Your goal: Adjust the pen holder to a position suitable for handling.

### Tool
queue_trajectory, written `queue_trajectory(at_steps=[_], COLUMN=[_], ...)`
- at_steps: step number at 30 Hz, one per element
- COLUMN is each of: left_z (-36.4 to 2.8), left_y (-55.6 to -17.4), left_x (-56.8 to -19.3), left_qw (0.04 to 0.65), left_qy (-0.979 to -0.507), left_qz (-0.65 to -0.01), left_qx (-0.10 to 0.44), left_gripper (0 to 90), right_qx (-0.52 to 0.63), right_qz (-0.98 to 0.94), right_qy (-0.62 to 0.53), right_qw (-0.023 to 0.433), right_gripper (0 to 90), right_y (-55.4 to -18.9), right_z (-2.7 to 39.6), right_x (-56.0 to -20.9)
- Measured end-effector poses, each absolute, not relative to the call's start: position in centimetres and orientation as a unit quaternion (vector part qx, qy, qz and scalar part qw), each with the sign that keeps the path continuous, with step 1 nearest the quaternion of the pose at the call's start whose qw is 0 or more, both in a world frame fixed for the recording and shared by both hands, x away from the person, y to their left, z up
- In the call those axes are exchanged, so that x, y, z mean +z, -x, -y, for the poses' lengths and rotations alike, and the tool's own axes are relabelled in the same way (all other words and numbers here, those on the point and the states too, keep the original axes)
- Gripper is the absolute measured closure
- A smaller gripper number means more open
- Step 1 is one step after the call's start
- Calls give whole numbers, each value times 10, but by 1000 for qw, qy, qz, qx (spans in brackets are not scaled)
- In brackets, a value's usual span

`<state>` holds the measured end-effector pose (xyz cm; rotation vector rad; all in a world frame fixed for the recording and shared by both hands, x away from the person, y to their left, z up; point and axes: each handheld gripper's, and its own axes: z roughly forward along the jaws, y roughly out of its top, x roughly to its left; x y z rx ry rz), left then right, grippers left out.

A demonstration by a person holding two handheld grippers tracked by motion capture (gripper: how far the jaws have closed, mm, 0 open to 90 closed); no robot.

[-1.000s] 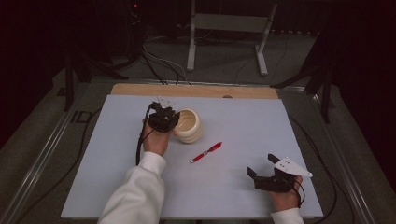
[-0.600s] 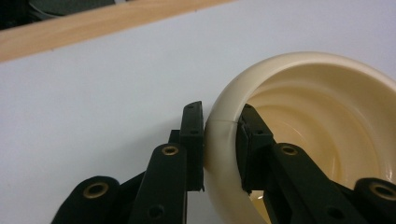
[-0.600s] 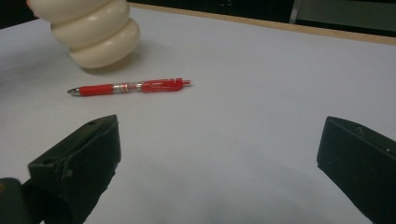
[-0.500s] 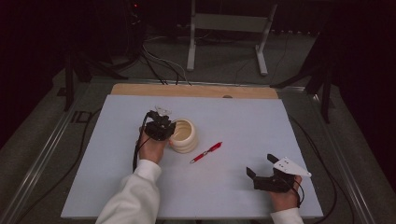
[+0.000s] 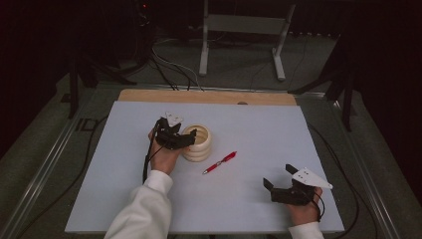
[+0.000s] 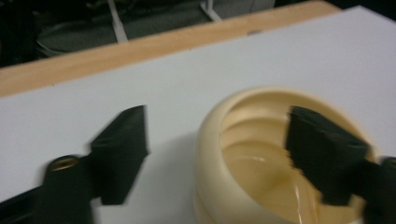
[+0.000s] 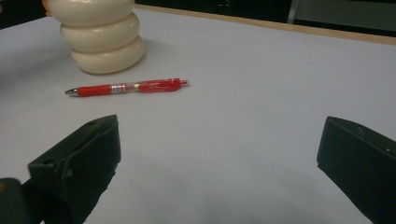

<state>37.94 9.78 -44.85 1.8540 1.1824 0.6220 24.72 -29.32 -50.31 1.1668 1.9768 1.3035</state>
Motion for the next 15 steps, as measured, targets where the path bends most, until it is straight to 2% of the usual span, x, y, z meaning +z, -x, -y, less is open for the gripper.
queue_trajectory(at_steps=[2, 4, 15], left_z=[-100, -101, -118], left_y=[-378, -377, -374], left_x=[-446, -445, -440], left_qw=[426, 430, 459], left_qy=[-733, -733, -721], left_qz=[-467, -465, -463], left_qx=[250, 250, 236], left_gripper=[69, 23, 12], right_qx=[478, 477, 478], right_qz=[-726, -726, -725], right_qy=[-428, -428, -430], right_qw=[248, 248, 249], right_gripper=[4, 4, 4], right_y=[-247, -247, -247], right_z=[293, 292, 293], right_x=[-503, -503, -503])
